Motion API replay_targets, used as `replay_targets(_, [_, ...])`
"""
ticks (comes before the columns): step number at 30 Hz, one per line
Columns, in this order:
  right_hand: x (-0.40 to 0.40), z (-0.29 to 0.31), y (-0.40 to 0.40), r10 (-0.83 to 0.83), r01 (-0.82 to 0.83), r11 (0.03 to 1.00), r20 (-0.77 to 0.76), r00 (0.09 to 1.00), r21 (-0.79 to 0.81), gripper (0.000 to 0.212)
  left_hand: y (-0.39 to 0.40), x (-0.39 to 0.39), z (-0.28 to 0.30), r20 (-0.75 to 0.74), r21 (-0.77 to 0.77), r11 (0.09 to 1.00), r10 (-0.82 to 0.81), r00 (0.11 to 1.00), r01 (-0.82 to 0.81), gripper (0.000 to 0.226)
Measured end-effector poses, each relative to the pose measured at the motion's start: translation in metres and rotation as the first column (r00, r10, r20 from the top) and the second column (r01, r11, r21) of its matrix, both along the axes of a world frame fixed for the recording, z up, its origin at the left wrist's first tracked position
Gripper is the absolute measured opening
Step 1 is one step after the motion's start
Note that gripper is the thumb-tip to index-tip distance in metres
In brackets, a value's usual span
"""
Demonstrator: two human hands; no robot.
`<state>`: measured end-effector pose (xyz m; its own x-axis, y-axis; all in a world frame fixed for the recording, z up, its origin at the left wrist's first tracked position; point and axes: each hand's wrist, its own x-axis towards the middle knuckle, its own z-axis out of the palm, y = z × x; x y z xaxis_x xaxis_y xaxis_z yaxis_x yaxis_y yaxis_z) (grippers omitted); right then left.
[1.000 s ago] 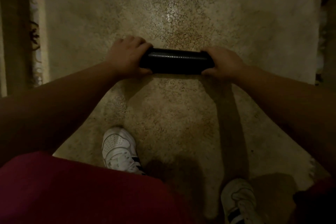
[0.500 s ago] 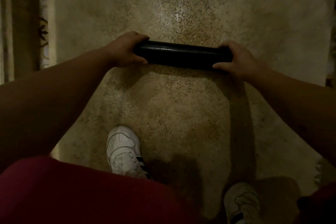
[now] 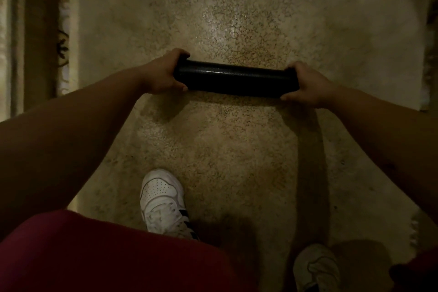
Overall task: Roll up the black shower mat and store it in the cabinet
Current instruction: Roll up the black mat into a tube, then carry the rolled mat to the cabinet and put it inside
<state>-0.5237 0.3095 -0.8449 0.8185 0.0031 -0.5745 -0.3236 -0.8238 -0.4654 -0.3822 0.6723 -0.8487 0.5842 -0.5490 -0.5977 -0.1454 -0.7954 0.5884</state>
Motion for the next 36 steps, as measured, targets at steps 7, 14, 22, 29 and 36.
replay_targets(7, [0.004, 0.016, 0.009, -0.112, 0.122, 0.987, -0.099, 0.989, 0.103, 0.064, 0.021, -0.003, 0.016, -0.027, 0.031, 0.994, 0.101, 0.995, -0.1, 0.062])
replay_targets(14, [0.0, 0.026, 0.022, -0.492, 0.552, 0.655, -0.263, 0.83, 0.516, 0.056, 0.051, -0.027, 0.022, -0.492, -0.223, 0.754, 0.46, 0.739, -0.618, 0.049])
replay_targets(22, [-0.01, 0.055, 0.033, -0.616, 0.717, 0.294, -0.449, 0.648, 0.632, 0.039, 0.044, -0.021, 0.059, -0.627, -0.248, 0.541, 0.543, 0.558, -0.804, 0.04])
replay_targets(29, [0.003, 0.16, 0.021, -0.616, 0.683, 0.278, -0.421, 0.666, 0.675, 0.034, 0.034, -0.01, 0.17, -0.643, -0.277, 0.443, 0.574, 0.507, -0.853, 0.041])
replay_targets(36, [-0.007, 0.348, 0.016, -0.696, 0.669, 0.293, -0.327, 0.639, 0.683, 0.027, 0.036, -0.024, 0.358, -0.604, -0.301, 0.479, 0.573, 0.553, -0.825, 0.044])
